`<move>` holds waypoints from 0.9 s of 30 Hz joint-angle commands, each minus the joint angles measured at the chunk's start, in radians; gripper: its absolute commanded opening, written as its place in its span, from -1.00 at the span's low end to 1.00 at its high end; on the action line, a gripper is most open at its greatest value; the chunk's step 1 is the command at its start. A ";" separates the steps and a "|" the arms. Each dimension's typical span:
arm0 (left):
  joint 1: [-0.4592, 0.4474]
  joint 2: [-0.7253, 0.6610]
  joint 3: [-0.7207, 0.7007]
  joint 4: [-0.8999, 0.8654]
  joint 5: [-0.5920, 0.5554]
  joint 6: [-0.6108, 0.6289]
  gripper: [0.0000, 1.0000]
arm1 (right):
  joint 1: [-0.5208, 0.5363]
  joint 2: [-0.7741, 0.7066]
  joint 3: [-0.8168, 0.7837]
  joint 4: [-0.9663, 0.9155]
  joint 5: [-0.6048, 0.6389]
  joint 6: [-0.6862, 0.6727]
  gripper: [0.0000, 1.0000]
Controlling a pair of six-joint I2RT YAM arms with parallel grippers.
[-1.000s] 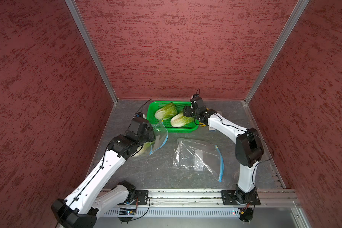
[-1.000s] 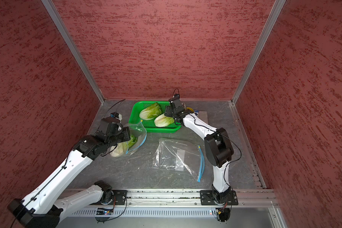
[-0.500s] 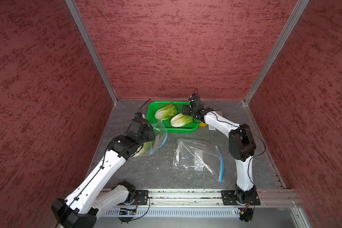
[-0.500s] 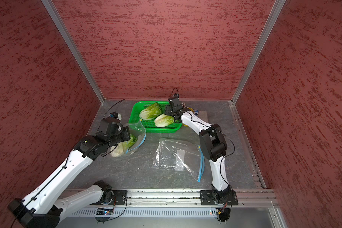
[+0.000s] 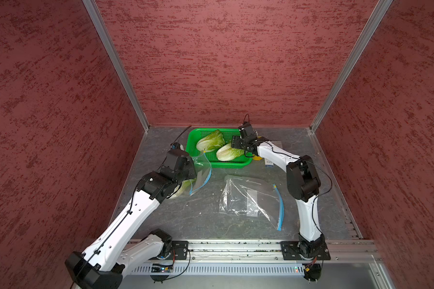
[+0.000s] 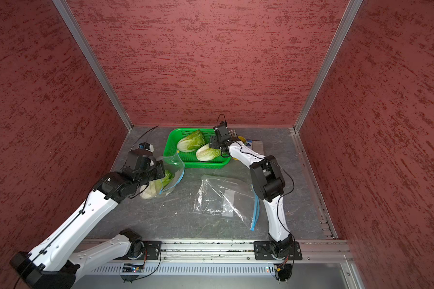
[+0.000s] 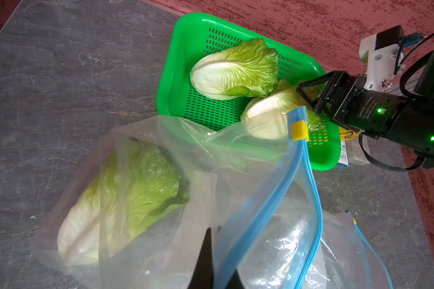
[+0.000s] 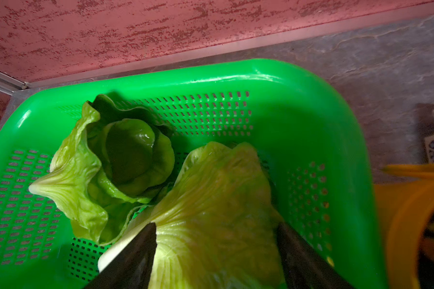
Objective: Put the chinese cabbages into a zipper bag and zip it
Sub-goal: Pick up the Chinese cabbage from the basket.
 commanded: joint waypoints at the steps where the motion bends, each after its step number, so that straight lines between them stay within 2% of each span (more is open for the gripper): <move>1: 0.002 -0.015 -0.017 0.015 -0.007 -0.005 -1.00 | 0.017 -0.021 -0.019 0.000 -0.061 -0.003 0.57; 14: 0.000 -0.014 -0.024 0.028 0.000 -0.017 -1.00 | 0.087 -0.122 -0.116 0.078 -0.212 0.051 0.57; 23: 0.000 -0.015 -0.024 0.037 0.017 -0.008 -1.00 | 0.016 -0.218 -0.191 0.067 -0.195 0.052 0.59; 27: 0.000 -0.013 -0.024 0.043 0.021 -0.008 -1.00 | -0.009 -0.199 -0.171 0.023 -0.156 0.042 0.60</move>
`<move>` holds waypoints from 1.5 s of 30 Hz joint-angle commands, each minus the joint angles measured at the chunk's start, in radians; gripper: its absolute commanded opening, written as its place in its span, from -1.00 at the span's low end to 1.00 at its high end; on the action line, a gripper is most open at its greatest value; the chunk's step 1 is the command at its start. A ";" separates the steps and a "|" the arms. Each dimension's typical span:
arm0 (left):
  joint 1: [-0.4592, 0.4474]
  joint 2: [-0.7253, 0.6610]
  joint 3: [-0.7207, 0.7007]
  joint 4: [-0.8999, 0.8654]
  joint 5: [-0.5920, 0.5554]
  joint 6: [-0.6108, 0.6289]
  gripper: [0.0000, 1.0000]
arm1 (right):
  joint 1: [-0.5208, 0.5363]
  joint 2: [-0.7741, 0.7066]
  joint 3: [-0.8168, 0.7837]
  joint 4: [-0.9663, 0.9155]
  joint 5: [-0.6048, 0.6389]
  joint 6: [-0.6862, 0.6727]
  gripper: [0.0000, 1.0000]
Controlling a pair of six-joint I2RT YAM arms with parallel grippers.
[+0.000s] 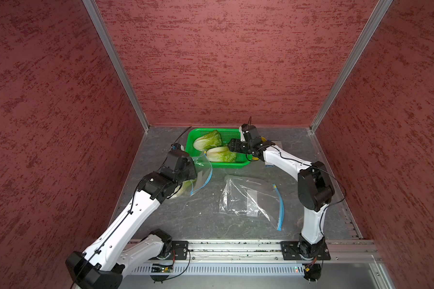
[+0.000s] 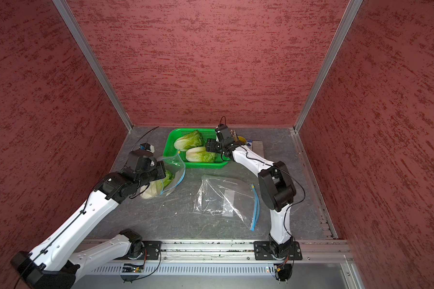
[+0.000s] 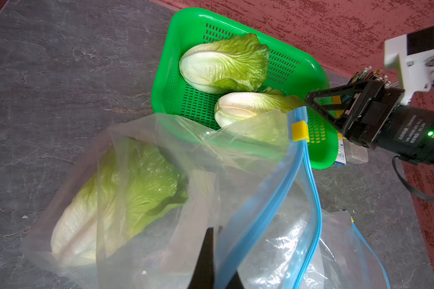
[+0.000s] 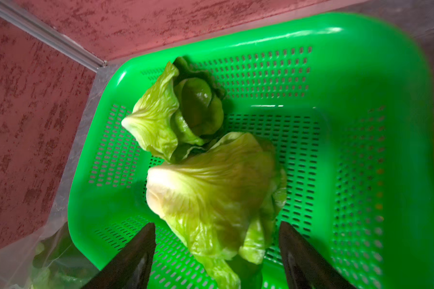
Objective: Put the chinese cabbages into a zipper bag and zip it
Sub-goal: Pick up the Chinese cabbage from the basket.
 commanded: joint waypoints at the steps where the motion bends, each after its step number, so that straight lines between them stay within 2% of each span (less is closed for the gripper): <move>1: 0.000 -0.012 -0.011 0.025 0.005 -0.001 -1.00 | -0.021 0.006 0.025 -0.032 0.028 -0.004 0.60; 20: 0.000 -0.002 0.000 0.020 -0.012 -0.007 -1.00 | -0.009 0.100 0.029 0.043 -0.185 0.062 0.61; 25: 0.000 0.000 0.005 0.020 -0.015 -0.001 -1.00 | -0.008 0.111 0.019 0.056 -0.195 0.075 0.61; 32: 0.000 0.010 0.014 0.020 -0.016 0.004 -1.00 | -0.008 0.083 -0.024 0.137 -0.347 0.109 0.58; 38: 0.001 0.013 0.016 0.025 -0.016 0.012 -1.00 | -0.016 0.053 -0.054 0.244 -0.443 0.170 0.45; 45: 0.001 0.006 0.008 0.026 -0.024 0.007 -1.00 | -0.017 0.077 -0.051 0.315 -0.443 0.199 0.18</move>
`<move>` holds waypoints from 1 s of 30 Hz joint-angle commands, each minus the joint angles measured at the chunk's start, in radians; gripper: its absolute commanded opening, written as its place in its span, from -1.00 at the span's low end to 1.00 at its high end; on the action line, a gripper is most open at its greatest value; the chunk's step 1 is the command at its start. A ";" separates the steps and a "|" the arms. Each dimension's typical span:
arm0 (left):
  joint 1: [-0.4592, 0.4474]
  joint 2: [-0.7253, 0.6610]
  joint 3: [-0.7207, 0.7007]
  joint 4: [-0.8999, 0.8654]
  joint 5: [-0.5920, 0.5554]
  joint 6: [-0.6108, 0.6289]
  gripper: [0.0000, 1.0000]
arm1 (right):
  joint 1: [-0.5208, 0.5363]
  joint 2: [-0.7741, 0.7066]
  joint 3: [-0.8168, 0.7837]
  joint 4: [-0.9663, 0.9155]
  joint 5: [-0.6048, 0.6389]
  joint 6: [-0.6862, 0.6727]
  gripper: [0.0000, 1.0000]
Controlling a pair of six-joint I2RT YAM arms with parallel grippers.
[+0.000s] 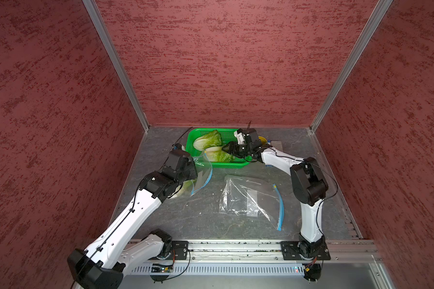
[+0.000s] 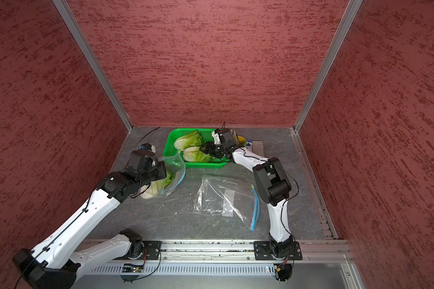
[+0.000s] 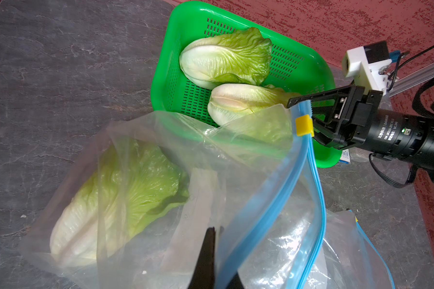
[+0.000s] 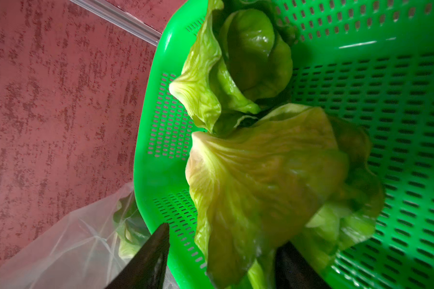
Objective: Put the chinese cabbages into a zipper bag and zip it
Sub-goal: Pick up the Chinese cabbage from the basket.
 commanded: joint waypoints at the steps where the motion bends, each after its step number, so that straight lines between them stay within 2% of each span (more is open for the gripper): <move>1: 0.001 -0.007 0.014 0.022 -0.025 0.005 -1.00 | -0.002 -0.011 -0.003 0.097 -0.030 0.030 0.16; 11: 0.008 -0.006 0.028 0.008 -0.059 0.012 -1.00 | 0.010 0.015 -0.015 0.137 -0.027 0.050 -0.25; 20: 0.016 -0.020 0.034 0.000 -0.066 0.014 -1.00 | 0.031 0.046 0.016 0.121 -0.005 0.043 -0.32; 30: 0.030 -0.022 0.033 -0.003 -0.069 0.018 -1.00 | 0.035 0.016 0.009 0.138 0.009 0.053 -0.72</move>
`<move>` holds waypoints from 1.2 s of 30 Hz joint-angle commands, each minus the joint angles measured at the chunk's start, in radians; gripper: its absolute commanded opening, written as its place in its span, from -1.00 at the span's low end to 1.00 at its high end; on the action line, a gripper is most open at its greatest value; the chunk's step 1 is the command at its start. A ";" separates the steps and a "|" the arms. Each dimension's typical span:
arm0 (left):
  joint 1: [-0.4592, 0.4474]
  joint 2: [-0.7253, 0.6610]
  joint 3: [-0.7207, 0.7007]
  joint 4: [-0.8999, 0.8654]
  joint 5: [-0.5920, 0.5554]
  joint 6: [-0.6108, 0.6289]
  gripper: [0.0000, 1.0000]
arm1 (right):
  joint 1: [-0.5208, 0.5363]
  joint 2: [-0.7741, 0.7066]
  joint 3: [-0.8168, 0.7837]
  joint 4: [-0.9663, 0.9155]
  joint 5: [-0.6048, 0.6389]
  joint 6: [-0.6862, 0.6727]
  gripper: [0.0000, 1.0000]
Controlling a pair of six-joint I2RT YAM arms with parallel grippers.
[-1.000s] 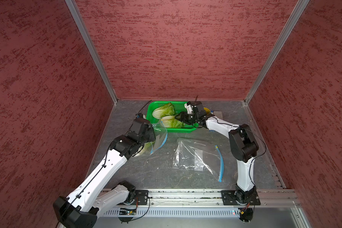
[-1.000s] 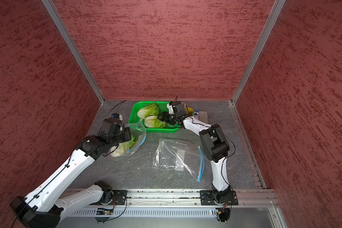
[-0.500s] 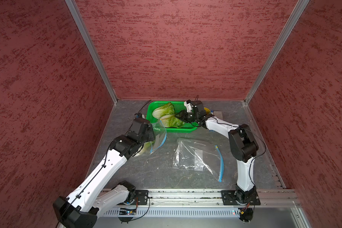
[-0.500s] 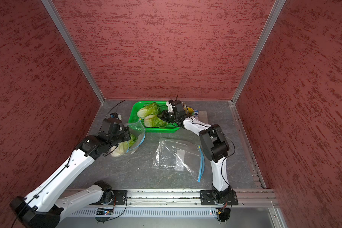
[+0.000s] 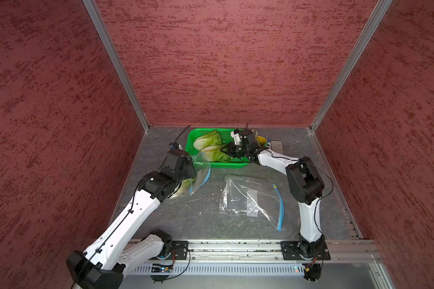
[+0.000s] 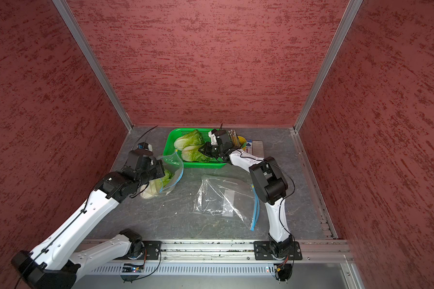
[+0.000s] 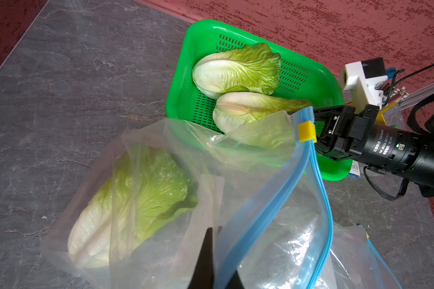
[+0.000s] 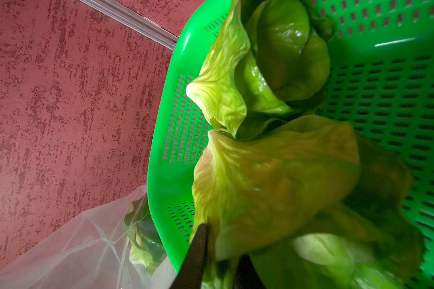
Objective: Put the chinese cabbages into a zipper bag and zip it
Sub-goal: Pick up the Chinese cabbage from the basket, then place the Chinese cabbage in the zipper food storage bag.
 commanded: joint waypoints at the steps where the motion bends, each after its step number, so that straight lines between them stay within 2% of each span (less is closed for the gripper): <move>1: 0.014 -0.016 0.025 -0.002 -0.017 0.016 -1.00 | 0.006 -0.030 0.011 0.036 0.018 -0.001 -0.77; 8: 0.077 -0.028 0.063 -0.080 -0.046 0.038 -1.00 | 0.006 -0.088 0.004 0.072 0.027 0.007 -0.97; 16: 0.235 -0.045 0.172 -0.211 -0.058 0.165 -1.00 | 0.006 -0.170 -0.035 0.102 0.059 -0.012 -1.00; 21: 0.262 -0.028 0.213 -0.214 -0.017 0.226 -1.00 | 0.006 -0.223 -0.065 0.112 0.081 -0.032 -1.00; 25: 0.230 0.009 0.193 -0.165 0.113 0.230 -1.00 | 0.006 -0.271 -0.089 0.114 0.114 -0.051 -1.00; 31: 0.049 0.079 0.141 -0.071 0.121 0.169 -1.00 | 0.005 -0.331 -0.123 0.097 0.168 -0.077 -1.00; 36: -0.012 0.132 0.129 -0.041 0.118 0.142 -1.00 | 0.005 -0.392 -0.144 0.072 0.208 -0.105 -1.00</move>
